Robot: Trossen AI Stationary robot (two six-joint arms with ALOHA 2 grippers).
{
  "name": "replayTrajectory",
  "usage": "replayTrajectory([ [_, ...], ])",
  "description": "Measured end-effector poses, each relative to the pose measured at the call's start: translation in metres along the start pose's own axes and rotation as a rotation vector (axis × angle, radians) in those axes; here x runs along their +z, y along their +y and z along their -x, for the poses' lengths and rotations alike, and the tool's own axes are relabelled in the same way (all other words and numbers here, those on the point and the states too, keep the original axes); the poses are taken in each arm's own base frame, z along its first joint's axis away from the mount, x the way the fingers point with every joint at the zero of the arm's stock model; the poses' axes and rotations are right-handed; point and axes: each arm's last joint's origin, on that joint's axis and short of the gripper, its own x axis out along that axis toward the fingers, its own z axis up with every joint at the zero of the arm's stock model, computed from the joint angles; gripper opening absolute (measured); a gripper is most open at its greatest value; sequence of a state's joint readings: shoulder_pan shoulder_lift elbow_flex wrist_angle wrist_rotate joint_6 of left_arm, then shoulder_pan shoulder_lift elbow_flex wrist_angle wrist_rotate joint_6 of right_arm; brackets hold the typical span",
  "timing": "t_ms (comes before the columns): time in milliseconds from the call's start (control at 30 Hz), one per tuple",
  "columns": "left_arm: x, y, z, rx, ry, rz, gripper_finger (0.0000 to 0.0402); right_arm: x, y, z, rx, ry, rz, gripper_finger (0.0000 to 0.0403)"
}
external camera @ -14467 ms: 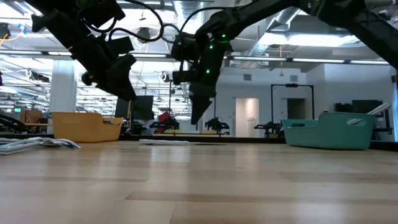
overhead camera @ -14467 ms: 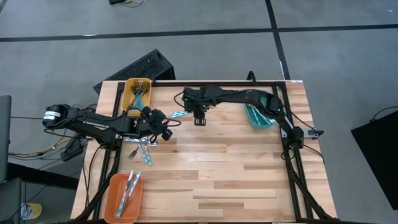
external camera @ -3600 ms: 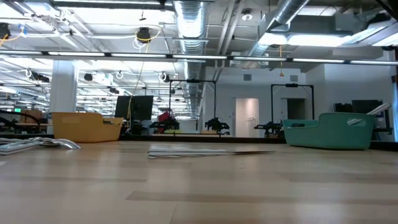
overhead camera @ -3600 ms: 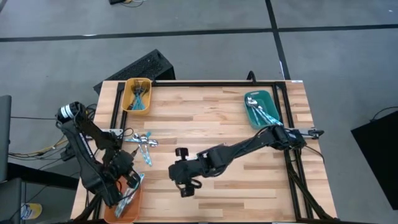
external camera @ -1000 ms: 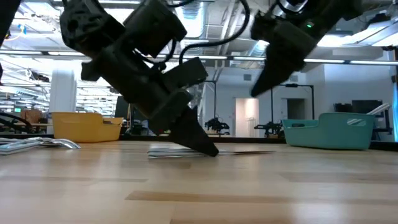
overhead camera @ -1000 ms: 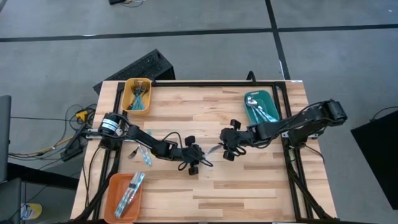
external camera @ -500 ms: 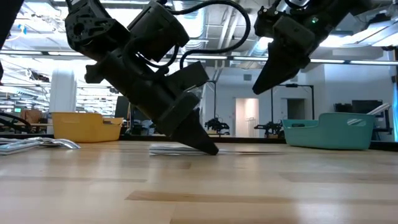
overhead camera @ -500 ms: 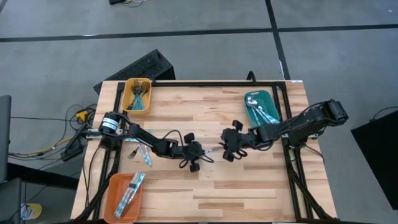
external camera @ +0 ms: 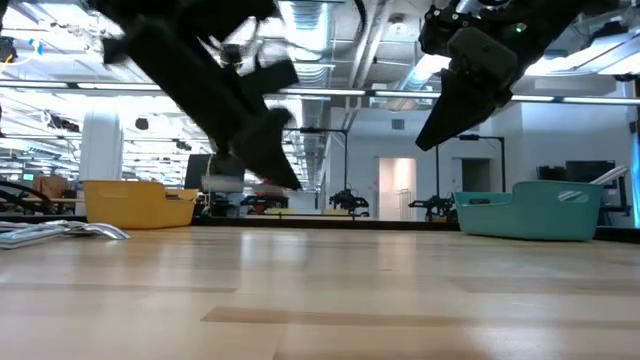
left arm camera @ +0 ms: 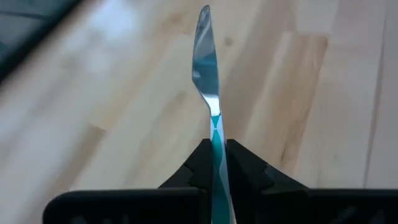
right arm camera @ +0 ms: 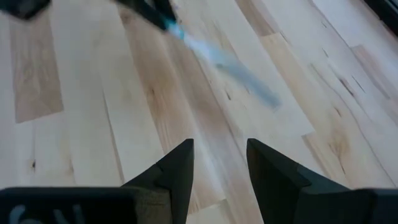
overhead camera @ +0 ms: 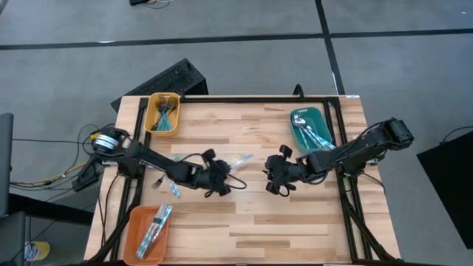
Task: Sort silverware by color (type)
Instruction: Put the white-blue table knife into the orange bin
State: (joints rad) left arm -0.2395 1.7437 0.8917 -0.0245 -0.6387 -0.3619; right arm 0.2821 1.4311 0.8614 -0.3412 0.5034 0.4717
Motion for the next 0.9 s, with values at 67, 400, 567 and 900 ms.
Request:
replayTrajectory([
  [67, 0.005, 0.002, 0.019, 0.04, -0.028, 0.006, 0.0012, 0.0, 0.0, 0.0, 0.001, -0.001, -0.004, 0.0169],
  [400, -0.001, 0.017, 0.115, 0.165, -0.138, 0.216, 0.0012, 0.004, 0.0, 0.0, -0.029, -0.054, -0.049, 0.0169],
  [567, -0.019, 0.015, 0.151, 0.113, -0.161, 0.29, 0.0012, 0.009, 0.003, 0.0, -0.006, -0.099, -0.078, 0.0169],
  [900, -0.047, 0.004, 0.208, -0.182, -0.053, 0.492, 0.0012, 0.008, 0.009, 0.004, 0.001, -0.127, -0.091, 0.0169],
])
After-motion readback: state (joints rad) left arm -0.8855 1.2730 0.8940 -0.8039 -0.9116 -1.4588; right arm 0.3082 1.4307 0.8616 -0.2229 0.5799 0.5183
